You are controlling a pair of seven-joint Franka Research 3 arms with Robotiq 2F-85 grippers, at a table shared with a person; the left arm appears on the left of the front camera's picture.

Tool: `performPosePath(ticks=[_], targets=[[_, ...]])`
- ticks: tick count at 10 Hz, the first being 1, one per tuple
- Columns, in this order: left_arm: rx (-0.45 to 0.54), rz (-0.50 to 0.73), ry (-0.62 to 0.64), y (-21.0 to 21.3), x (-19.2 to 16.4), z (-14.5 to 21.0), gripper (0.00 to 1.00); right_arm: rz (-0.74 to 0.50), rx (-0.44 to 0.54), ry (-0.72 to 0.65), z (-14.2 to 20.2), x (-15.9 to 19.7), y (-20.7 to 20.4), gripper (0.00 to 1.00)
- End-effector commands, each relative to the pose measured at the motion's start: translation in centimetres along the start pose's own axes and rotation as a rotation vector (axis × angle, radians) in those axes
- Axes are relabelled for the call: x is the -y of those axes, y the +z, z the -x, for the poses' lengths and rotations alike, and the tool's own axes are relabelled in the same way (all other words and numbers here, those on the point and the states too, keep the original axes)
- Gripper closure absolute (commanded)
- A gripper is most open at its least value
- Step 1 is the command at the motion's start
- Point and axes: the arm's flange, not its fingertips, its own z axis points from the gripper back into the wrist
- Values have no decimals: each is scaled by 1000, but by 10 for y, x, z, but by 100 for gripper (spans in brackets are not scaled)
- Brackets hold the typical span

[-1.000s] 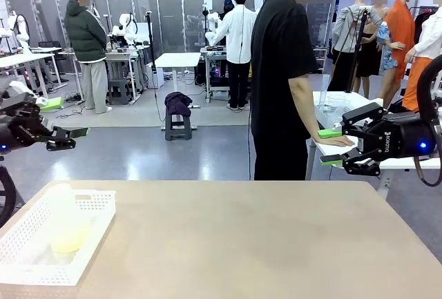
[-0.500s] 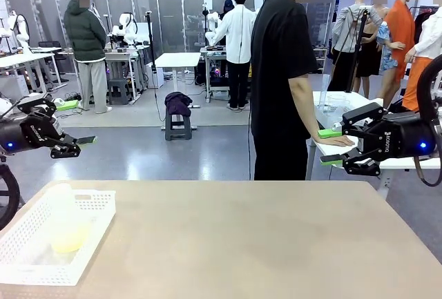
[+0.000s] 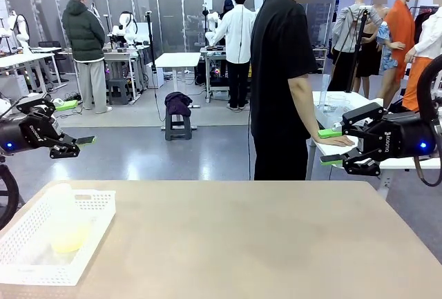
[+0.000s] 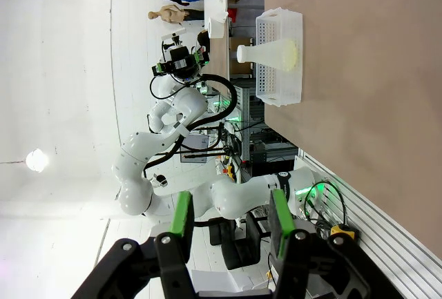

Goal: Prepare the solutions needed for the experiment.
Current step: When the human places the Big flask in the center of the table, pick up the Big flask and place it in the left Organizing basket.

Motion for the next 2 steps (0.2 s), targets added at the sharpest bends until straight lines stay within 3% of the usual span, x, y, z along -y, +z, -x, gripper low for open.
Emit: performPosePath(ticks=[1,2], targets=[[0,2,-14,0,0,0,0,-13,-3,5,0,-2,0,44],[0,2,-14,0,0,0,0,-13,-3,5,0,-2,0,44]])
